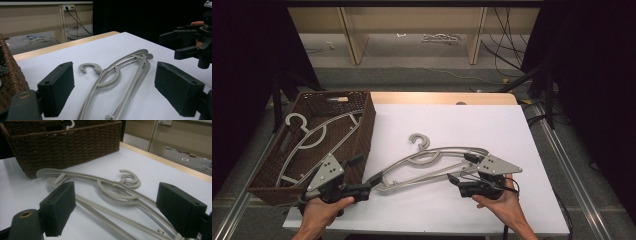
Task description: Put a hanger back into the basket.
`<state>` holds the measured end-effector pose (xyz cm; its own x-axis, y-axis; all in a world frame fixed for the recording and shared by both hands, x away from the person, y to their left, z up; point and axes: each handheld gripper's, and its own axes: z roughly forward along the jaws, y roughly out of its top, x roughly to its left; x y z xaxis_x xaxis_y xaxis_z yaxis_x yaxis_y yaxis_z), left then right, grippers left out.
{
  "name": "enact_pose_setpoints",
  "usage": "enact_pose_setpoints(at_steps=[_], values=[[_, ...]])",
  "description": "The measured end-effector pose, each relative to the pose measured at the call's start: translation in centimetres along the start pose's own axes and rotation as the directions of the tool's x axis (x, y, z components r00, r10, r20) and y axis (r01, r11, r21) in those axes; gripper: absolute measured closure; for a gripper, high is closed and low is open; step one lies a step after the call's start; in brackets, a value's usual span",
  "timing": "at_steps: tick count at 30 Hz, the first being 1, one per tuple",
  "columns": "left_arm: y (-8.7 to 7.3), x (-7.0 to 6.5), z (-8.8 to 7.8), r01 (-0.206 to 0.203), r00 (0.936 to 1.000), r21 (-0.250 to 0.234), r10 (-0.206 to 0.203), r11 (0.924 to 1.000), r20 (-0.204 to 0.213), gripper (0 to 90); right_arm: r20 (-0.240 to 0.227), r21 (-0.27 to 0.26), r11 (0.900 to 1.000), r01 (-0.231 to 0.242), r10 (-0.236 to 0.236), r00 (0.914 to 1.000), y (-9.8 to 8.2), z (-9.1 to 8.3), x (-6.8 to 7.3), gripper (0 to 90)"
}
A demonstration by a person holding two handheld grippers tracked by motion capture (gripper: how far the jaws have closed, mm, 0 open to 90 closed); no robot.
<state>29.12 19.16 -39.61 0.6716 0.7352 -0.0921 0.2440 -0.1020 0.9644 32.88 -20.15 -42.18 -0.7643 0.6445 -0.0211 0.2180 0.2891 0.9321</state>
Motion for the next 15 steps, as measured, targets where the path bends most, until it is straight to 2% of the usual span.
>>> enact_pose_setpoints(at_steps=[6, 11, 15], values=[[-0.9, -0.3, 0.3, -0.023, 0.9997, -0.001, 0.023, 0.9997, -0.002, 15.8, 0.008, -0.012, 1.0, 0.013, -0.013, 0.9999, -0.1, 0.1, -0.2, 16.9], [-1.9, -0.6, 0.6, -0.048, 0.9988, 0.044, 0.048, 0.9979, -0.005, 15.9, 0.006, -0.005, 1.0, 0.009, -0.009, 0.9999, -0.1, 0.1, -0.1, 16.9], [-2.7, -0.7, 1.0, -0.033, 0.9995, 0.056, 0.033, 0.9979, 0.001, 16.0, -0.01, 0.004, 1.0, -0.002, 0.002, 0.9999, -0.1, 0.0, 0.1, 16.9]])
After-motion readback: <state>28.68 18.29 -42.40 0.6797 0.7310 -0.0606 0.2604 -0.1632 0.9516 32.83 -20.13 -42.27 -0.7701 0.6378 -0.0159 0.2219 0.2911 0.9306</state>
